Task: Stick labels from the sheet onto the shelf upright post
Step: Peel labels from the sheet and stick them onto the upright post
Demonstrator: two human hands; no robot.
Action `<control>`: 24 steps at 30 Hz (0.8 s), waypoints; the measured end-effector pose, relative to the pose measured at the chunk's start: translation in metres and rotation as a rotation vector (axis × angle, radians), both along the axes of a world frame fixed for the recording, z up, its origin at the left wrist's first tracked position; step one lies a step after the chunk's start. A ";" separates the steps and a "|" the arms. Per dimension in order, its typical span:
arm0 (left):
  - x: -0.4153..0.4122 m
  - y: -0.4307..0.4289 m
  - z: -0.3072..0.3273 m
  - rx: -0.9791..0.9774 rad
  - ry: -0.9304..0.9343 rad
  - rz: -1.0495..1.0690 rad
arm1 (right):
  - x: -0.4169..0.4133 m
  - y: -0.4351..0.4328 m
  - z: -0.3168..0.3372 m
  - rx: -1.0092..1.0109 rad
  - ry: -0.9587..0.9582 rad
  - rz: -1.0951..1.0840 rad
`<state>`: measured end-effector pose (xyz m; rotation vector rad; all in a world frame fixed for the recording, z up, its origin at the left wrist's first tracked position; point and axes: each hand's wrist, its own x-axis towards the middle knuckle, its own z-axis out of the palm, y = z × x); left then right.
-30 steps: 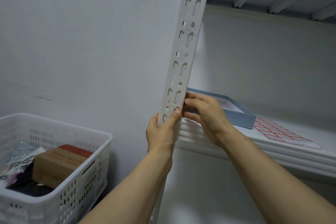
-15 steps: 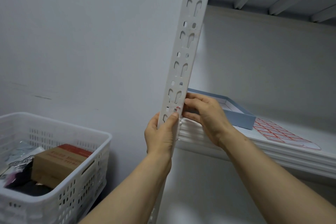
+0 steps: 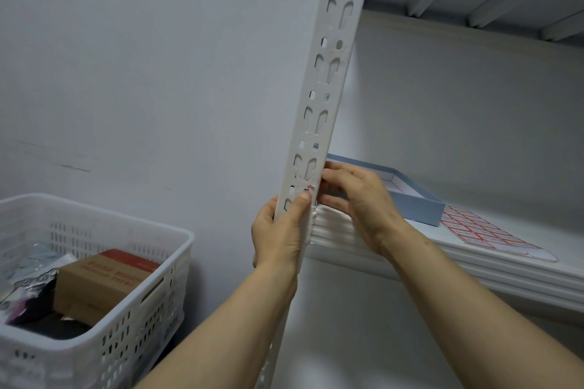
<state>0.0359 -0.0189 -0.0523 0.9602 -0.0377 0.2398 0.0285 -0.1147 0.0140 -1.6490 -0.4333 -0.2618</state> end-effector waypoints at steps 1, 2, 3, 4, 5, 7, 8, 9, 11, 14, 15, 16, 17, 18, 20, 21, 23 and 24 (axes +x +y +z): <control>0.001 0.000 -0.001 0.020 -0.003 0.009 | 0.000 0.000 0.000 0.001 0.001 0.000; 0.001 -0.001 -0.002 0.033 -0.005 0.017 | 0.000 0.000 0.000 0.002 0.002 -0.001; 0.002 -0.001 -0.002 0.039 -0.007 0.022 | 0.000 0.000 0.000 0.001 0.001 -0.001; 0.003 -0.001 -0.003 0.041 -0.012 0.025 | 0.000 0.000 0.000 -0.002 -0.002 -0.001; 0.004 -0.001 -0.004 0.043 -0.014 0.027 | 0.000 0.000 0.000 -0.004 -0.005 -0.001; 0.005 -0.002 -0.004 0.050 -0.004 0.034 | -0.001 0.000 0.000 0.005 -0.006 0.003; 0.006 -0.003 -0.003 0.051 0.002 0.037 | 0.000 0.000 0.000 0.009 -0.006 0.006; 0.006 -0.003 -0.003 0.052 0.007 0.040 | 0.000 0.000 -0.001 0.012 -0.004 0.008; 0.007 -0.004 -0.004 0.056 0.015 0.053 | 0.000 0.000 -0.001 0.014 -0.001 0.011; 0.008 -0.004 -0.004 0.054 0.016 0.062 | 0.001 -0.001 -0.001 0.003 -0.005 0.015; 0.008 -0.004 -0.004 0.055 0.019 0.061 | 0.000 -0.001 -0.001 0.005 -0.004 0.019; 0.008 -0.004 -0.004 0.056 0.020 0.058 | 0.000 -0.001 0.000 0.008 -0.001 0.021; 0.009 -0.004 -0.004 0.057 0.020 0.056 | 0.000 -0.001 0.000 0.007 0.002 0.018; 0.009 -0.004 -0.004 0.057 0.021 0.055 | 0.000 -0.001 -0.001 0.005 0.003 0.013; 0.010 -0.003 -0.006 0.058 0.018 0.058 | 0.001 -0.001 -0.003 0.018 -0.006 -0.016; 0.010 -0.003 -0.006 0.066 0.016 0.061 | 0.002 -0.002 -0.005 0.046 -0.017 -0.043; 0.011 -0.003 -0.007 0.089 0.013 0.065 | 0.001 -0.004 -0.011 0.094 -0.068 -0.105; 0.011 -0.002 -0.007 0.094 0.007 0.065 | -0.001 -0.005 -0.012 0.083 -0.108 -0.123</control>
